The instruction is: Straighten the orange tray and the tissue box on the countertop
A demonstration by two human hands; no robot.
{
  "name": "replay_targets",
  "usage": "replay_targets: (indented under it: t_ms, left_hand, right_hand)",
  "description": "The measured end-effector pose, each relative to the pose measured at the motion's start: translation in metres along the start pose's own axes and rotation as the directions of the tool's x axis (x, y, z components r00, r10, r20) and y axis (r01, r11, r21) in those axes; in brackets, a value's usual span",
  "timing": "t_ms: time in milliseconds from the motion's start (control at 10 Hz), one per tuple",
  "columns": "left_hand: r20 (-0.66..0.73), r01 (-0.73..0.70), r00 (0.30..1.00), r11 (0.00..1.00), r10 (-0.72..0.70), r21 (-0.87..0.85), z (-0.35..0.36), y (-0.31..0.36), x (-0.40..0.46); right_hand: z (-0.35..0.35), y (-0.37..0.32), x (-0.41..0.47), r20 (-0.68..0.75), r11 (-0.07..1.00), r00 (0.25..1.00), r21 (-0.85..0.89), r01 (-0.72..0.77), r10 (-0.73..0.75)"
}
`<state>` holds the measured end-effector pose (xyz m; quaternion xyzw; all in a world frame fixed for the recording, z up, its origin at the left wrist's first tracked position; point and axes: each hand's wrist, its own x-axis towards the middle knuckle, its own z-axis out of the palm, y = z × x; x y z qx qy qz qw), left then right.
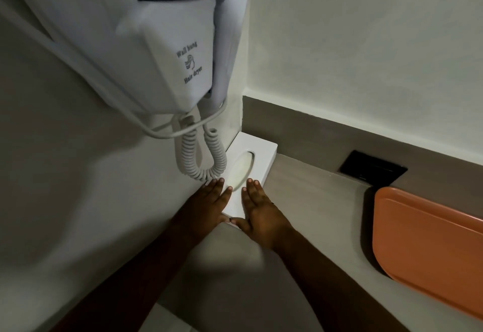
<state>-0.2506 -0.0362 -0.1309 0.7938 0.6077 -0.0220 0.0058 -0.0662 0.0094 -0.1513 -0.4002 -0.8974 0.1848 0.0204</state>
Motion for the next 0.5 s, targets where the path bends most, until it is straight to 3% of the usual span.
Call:
replay_targets:
  t_ms: [200, 300, 400, 500]
  left_hand:
    - [0.077, 0.03, 0.997, 1.0, -0.029, -0.008, -0.004, 0.0, 0.018]
    - [0.047, 0.021, 0.999, 0.999, -0.019, -0.034, -0.003, -0.001, 0.02]
    - [0.08, 0.044, 0.996, 0.998, -0.047, 0.045, -0.004, 0.002, 0.02]
    - [0.007, 0.104, 0.994, 0.988, -0.105, 0.114, -0.013, 0.018, 0.01]
  right_hand:
    - [-0.001, 0.015, 0.013, -0.022, 0.999, 0.999, 0.013, 0.038, -0.037]
    - [-0.002, 0.018, 0.015, 0.006, 0.999, 0.999, 0.027, 0.041, -0.041]
    - [-0.024, 0.016, 0.019, 0.105, 0.999, 0.994, 0.043, 0.022, -0.027]
    - [-0.053, 0.01, 0.004, 0.137, 0.994, 0.991, 0.11, -0.026, 0.011]
